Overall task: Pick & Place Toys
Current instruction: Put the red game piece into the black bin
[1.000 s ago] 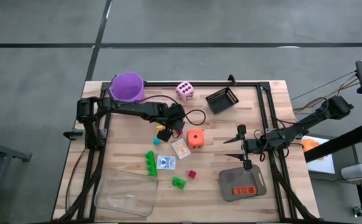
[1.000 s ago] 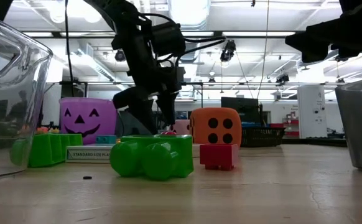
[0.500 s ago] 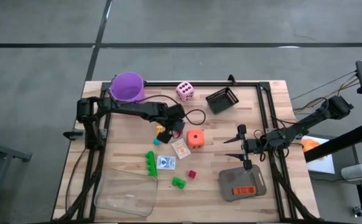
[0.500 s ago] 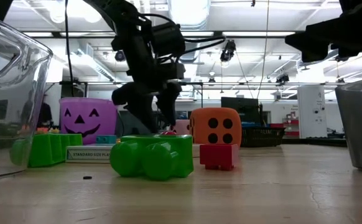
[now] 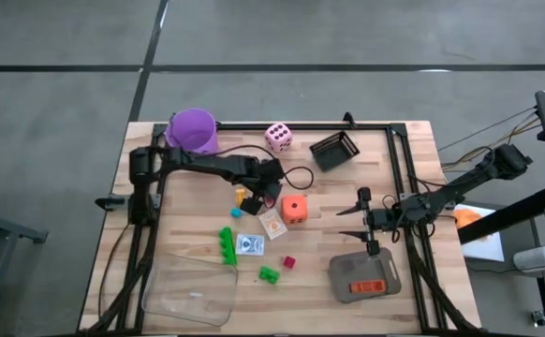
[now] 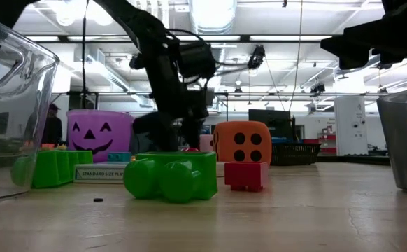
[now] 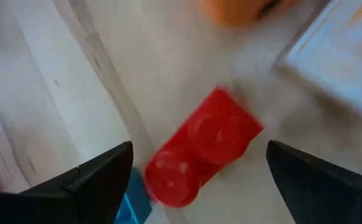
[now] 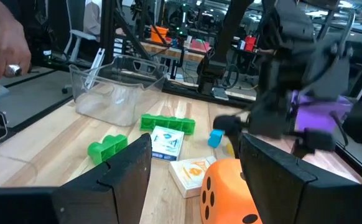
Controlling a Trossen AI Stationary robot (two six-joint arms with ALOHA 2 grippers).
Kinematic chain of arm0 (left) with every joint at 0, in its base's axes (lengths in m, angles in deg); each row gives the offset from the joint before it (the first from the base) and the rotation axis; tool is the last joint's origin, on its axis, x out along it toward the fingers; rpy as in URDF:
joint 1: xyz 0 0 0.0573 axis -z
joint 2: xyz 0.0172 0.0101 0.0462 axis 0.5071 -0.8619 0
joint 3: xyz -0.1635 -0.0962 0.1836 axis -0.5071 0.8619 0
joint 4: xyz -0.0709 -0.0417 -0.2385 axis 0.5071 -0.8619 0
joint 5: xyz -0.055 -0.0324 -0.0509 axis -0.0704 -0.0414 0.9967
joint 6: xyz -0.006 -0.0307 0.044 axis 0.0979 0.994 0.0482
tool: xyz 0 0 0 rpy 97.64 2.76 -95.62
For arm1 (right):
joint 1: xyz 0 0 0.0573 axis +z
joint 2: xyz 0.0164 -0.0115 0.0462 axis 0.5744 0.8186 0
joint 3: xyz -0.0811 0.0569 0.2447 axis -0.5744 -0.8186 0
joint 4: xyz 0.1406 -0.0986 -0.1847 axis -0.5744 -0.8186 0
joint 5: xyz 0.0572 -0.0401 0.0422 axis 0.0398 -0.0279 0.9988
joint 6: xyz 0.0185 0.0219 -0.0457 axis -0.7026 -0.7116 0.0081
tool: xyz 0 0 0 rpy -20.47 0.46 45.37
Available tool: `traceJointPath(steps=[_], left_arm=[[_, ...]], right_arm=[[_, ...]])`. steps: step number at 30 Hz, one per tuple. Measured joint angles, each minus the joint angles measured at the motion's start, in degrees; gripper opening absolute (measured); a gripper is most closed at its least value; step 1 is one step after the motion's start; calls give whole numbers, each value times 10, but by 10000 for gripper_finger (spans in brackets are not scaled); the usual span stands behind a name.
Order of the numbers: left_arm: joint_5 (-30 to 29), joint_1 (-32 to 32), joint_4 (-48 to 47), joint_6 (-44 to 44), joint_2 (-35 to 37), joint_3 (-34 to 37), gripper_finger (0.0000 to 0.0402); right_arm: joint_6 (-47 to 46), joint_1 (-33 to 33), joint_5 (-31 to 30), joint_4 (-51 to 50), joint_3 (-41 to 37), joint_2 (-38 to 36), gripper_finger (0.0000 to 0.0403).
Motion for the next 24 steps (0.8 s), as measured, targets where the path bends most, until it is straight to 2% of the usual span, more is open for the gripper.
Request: traceJointPath(steps=[3,8,11,15,24], left_arm=[[-28,1,-13,-4,-14,-15,370],[-41,0,-23,-4,-10,-16,368],[-45,-2,-30,-6,-6,-15,354],[-45,-2,-34,-6,-5,-15,302],[-45,-1,-31,-6,-4,-15,140]], right_arm=[[-1,0,0,0,0,-1,238],[-1,-1,-1,-1,0,0,238],[0,-1,-3,-1,0,0,238],[-1,-1,-3,-1,0,0,238],[-1,-1,-3,-2,0,0,238]])
